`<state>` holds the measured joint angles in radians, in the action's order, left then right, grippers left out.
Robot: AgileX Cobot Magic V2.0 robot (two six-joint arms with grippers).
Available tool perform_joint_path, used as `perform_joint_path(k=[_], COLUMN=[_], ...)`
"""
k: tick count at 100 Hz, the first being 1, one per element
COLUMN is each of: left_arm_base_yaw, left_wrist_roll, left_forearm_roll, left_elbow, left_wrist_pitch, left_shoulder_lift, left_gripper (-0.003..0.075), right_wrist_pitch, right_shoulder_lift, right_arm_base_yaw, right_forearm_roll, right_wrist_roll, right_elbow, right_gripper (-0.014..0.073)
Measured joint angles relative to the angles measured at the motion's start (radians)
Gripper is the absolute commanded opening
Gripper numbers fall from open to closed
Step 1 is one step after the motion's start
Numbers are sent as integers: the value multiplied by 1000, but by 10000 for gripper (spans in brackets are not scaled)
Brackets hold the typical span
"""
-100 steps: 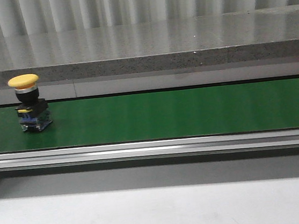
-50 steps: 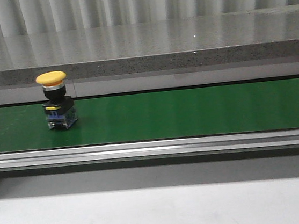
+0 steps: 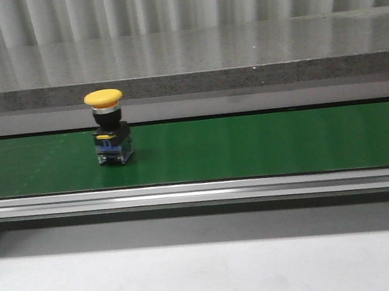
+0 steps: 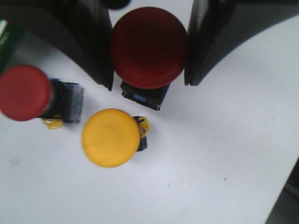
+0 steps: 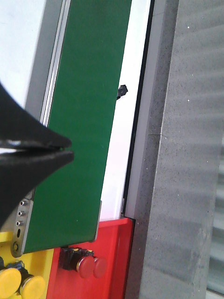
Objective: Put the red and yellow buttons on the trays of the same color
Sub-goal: 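Grasp a red button from the cluster with the left gripper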
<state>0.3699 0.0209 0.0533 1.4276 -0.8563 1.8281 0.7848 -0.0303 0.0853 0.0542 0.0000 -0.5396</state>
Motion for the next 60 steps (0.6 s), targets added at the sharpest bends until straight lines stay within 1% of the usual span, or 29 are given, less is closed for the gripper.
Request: perform_joint_path(k=[13, 31, 43, 60], left_arm_base_yaw=[-42, -121, -187, -275], left_wrist_roll=[0, 0, 0, 0], left_forearm_roll=[-6, -8, -8, -8], left_elbow=[-23, -100, -160, -219], left_wrist_pitch=[8, 8, 10, 24], left_shoulder_lift=[-116, -235, -276, -283], left_gripper=[42, 42, 42, 42], right_wrist_pitch=[0, 0, 0, 0], right_shoulder_lift=[0, 0, 0, 0], right_arm_base_yaw=[0, 0, 0, 0], right_forearm_roll=[0, 0, 0, 0], right_wrist_roll=[0, 0, 0, 0], right_elbow=[0, 0, 0, 0], right_gripper=[-66, -66, -66, -66])
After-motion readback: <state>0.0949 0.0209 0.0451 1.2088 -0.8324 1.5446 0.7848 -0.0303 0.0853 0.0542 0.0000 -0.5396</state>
